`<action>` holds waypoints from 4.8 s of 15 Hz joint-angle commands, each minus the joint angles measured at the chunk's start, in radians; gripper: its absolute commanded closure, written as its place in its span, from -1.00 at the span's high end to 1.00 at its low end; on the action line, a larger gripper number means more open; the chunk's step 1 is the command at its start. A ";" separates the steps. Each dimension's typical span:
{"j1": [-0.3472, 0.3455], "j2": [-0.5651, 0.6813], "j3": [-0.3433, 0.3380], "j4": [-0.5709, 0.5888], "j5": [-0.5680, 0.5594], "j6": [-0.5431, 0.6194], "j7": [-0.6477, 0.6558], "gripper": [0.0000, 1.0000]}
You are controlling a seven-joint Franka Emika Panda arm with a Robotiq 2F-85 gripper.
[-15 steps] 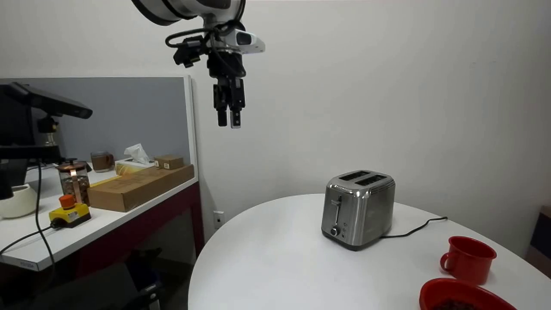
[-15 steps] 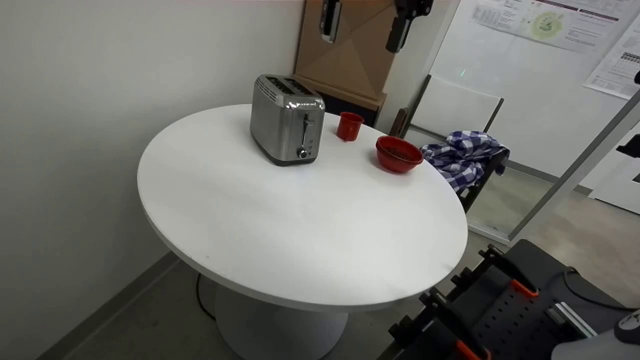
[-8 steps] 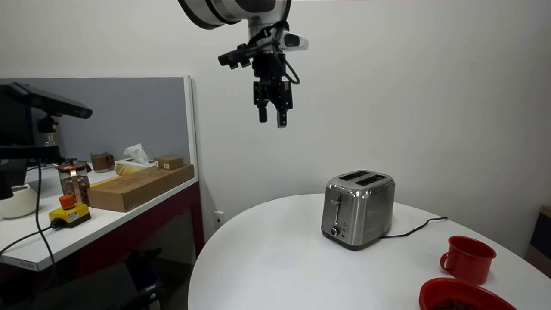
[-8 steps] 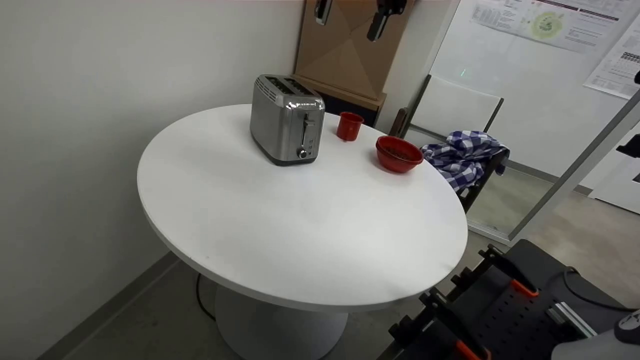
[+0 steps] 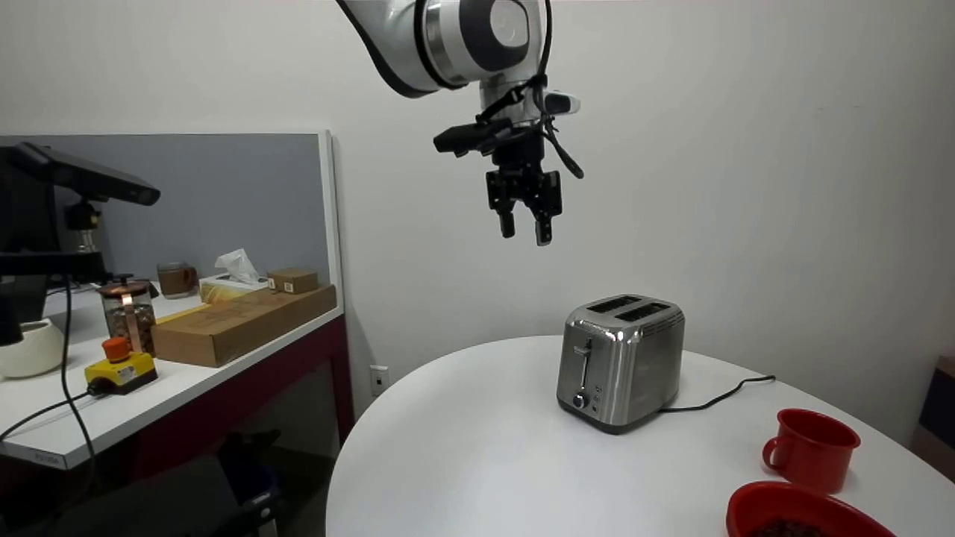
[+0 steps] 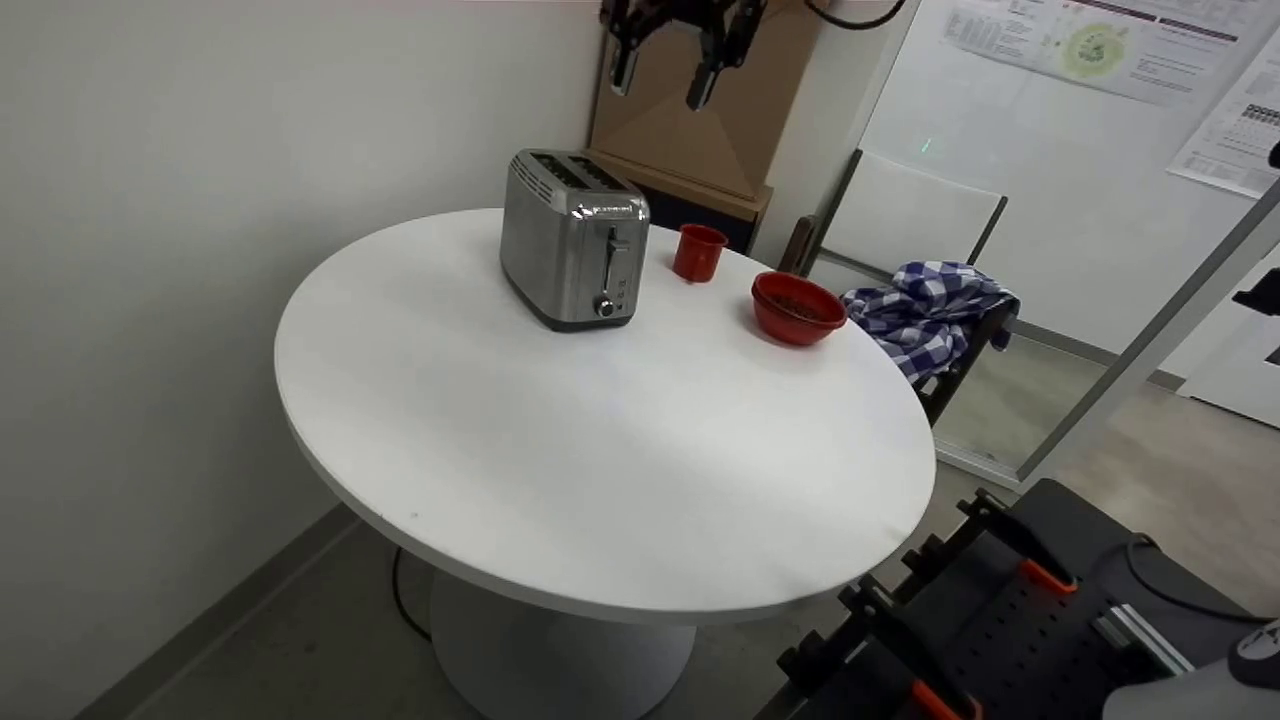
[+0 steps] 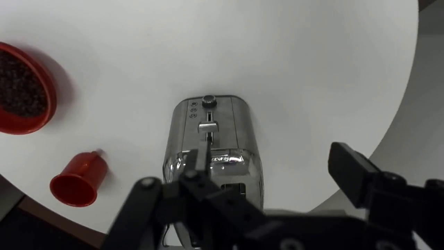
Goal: Push down the toaster lever
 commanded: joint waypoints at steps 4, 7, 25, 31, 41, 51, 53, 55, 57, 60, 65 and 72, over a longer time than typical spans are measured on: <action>0.013 0.093 -0.064 0.044 -0.086 0.115 0.017 -0.36; 0.020 0.133 -0.095 0.038 -0.149 0.174 0.047 -0.84; 0.108 0.374 -0.213 0.052 -0.181 0.484 -0.028 -0.99; 0.168 0.430 -0.269 0.063 -0.189 0.547 -0.027 -0.99; 0.217 0.544 -0.325 0.098 -0.162 0.627 -0.051 -0.99; 0.185 0.632 -0.300 0.093 -0.129 0.631 -0.115 -0.99; 0.181 0.633 -0.302 0.081 -0.129 0.636 -0.122 -0.99; 0.180 0.644 -0.305 0.073 -0.127 0.634 -0.124 -0.99; 0.176 0.660 -0.301 0.078 -0.112 0.626 -0.117 -0.99; 0.152 0.625 -0.258 0.085 -0.046 0.545 -0.112 -0.44; 0.044 0.479 -0.095 0.056 0.088 0.444 -0.169 0.26; 0.043 0.212 -0.098 0.030 0.045 0.022 -0.218 1.00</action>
